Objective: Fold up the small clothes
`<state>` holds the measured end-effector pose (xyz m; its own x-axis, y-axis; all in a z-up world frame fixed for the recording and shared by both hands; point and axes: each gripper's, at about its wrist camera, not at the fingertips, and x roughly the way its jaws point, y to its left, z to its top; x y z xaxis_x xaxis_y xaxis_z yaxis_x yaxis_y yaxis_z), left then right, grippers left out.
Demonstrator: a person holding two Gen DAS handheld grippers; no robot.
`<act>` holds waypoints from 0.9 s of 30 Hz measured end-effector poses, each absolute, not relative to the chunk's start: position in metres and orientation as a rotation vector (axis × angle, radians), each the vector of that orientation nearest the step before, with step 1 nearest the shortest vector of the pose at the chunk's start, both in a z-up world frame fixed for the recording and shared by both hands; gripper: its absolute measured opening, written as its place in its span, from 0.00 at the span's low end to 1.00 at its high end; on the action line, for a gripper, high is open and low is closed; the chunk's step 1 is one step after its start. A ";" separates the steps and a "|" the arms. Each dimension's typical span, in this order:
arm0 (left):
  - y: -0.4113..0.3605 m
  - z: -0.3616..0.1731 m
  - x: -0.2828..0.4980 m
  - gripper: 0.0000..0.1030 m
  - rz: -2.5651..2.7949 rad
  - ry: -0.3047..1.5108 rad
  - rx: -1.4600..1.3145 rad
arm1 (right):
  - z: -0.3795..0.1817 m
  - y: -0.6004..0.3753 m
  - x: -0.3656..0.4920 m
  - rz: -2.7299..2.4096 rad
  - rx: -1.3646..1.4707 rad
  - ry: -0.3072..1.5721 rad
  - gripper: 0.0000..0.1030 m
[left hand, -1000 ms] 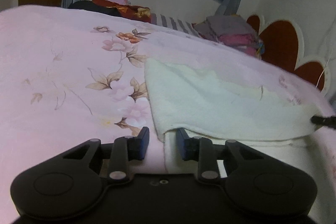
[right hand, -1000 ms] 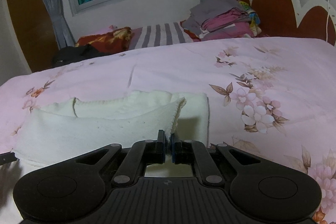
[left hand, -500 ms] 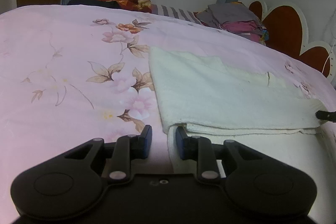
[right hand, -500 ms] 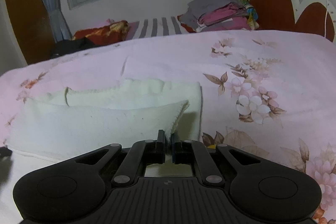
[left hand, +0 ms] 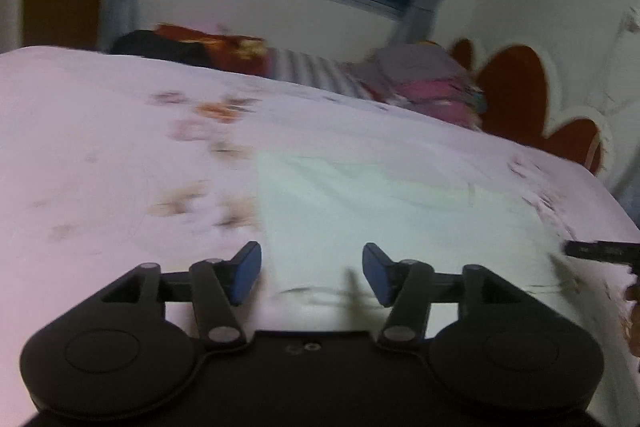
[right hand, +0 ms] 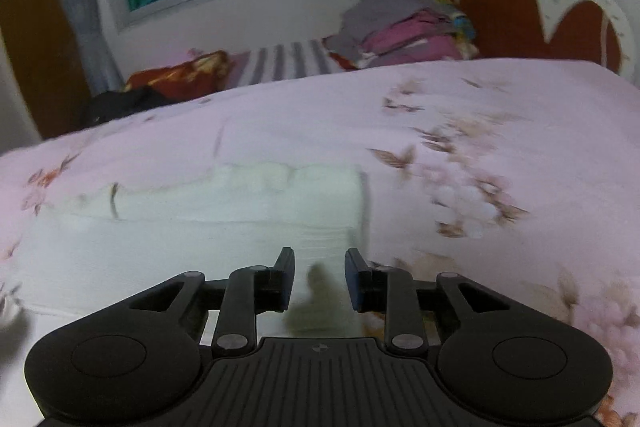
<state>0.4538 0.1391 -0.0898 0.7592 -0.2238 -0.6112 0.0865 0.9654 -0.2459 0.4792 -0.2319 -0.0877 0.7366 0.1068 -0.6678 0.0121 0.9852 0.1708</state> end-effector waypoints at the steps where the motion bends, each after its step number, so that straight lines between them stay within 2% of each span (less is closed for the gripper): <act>1: 0.131 -0.098 0.462 0.54 -0.192 0.709 -0.212 | -0.091 -0.226 0.483 0.060 0.150 0.755 0.27; 3: 0.121 -0.116 0.472 0.54 -0.202 0.771 -0.213 | -0.108 -0.217 0.493 0.064 0.124 0.846 0.26; 7: 0.116 -0.111 0.471 0.54 -0.234 0.786 -0.126 | -0.105 -0.212 0.487 0.100 -0.001 0.881 0.26; 15: 0.128 -0.104 0.539 0.57 -0.255 0.709 -0.092 | -0.096 -0.217 0.506 0.022 0.148 0.743 0.27; 19: 0.141 -0.123 0.578 0.57 -0.264 0.757 -0.064 | -0.110 -0.214 0.530 -0.011 0.142 0.805 0.26; 24: 0.153 -0.120 0.578 0.56 -0.270 0.752 -0.079 | -0.108 -0.220 0.528 -0.083 0.129 0.817 0.27; 27: 0.132 -0.105 0.557 0.59 -0.336 0.709 -0.117 | -0.094 -0.211 0.518 -0.140 0.130 0.748 0.27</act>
<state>0.5567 0.1324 -0.1051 0.7081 -0.3413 -0.6181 0.2627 0.9399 -0.2180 0.5177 -0.2108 -0.0942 0.7246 -0.0797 -0.6846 0.1724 0.9827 0.0680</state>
